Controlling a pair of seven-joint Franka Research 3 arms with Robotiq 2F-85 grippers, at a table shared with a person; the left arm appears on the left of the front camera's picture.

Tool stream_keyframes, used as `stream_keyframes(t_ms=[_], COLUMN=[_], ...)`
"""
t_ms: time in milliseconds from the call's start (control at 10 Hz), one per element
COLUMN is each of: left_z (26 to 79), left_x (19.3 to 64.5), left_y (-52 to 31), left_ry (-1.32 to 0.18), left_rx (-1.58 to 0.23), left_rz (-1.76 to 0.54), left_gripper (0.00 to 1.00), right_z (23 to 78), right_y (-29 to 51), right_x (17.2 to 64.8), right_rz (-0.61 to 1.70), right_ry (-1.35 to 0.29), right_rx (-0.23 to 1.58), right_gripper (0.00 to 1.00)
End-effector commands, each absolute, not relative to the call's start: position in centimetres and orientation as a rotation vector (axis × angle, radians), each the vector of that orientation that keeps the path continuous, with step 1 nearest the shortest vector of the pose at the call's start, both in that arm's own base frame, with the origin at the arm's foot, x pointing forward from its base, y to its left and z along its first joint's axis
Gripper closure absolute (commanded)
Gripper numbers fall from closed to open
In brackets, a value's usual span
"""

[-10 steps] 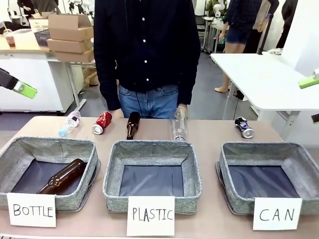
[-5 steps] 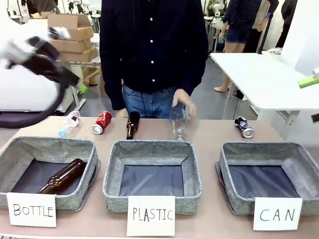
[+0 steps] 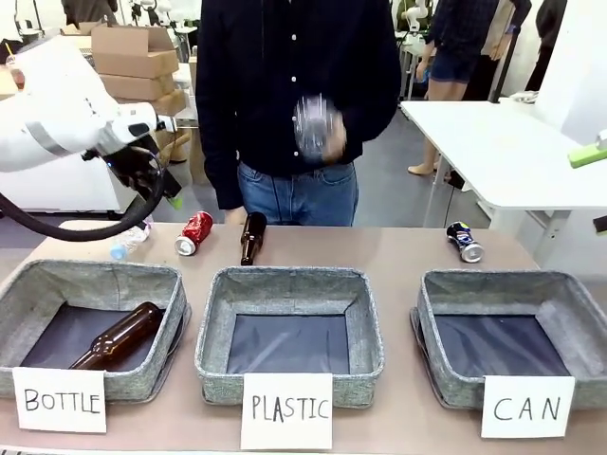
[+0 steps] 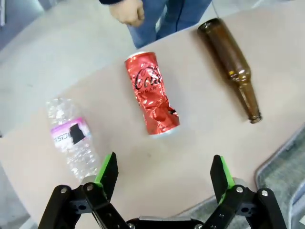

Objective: Sort the can waste into the basket.
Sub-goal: Pick up the can waste from the table and place it in the right Fabric basket.

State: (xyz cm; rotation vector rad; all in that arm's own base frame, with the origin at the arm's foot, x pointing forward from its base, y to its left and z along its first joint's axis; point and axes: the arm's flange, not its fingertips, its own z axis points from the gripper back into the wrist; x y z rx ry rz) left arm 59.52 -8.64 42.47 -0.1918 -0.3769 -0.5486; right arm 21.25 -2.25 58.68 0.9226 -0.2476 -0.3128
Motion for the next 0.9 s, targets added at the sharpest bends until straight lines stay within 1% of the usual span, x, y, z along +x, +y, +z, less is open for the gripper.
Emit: stream_keyframes(t_ms=[0, 200, 600, 800], left_z=[40.0, 36.8, 32.8, 31.7], left_x=[60.8, 62.2, 63.9, 64.3], left_y=[-10.5, -11.0, -11.8, -12.0], left_ry=[-0.384, -0.417, -0.413, -0.43], left_rx=[-0.183, -0.139, -0.134, -0.132], left_rz=[-0.547, -0.538, -0.56, -0.556], left_gripper=[0.0, 0.0, 0.0, 0.0], right_z=[58.8, 58.8, 58.8, 58.8], right_y=[-2.2, -2.2, -2.2, -2.2], right_x=[21.3, 21.3, 21.3, 21.3], right_rz=[-0.294, -0.294, -0.294, -0.294], right_ry=[-0.254, -0.254, -0.254, -0.254], right_rx=[0.944, 0.944, 0.944, 0.944], right_gripper=[0.0, 0.0, 0.0, 0.0])
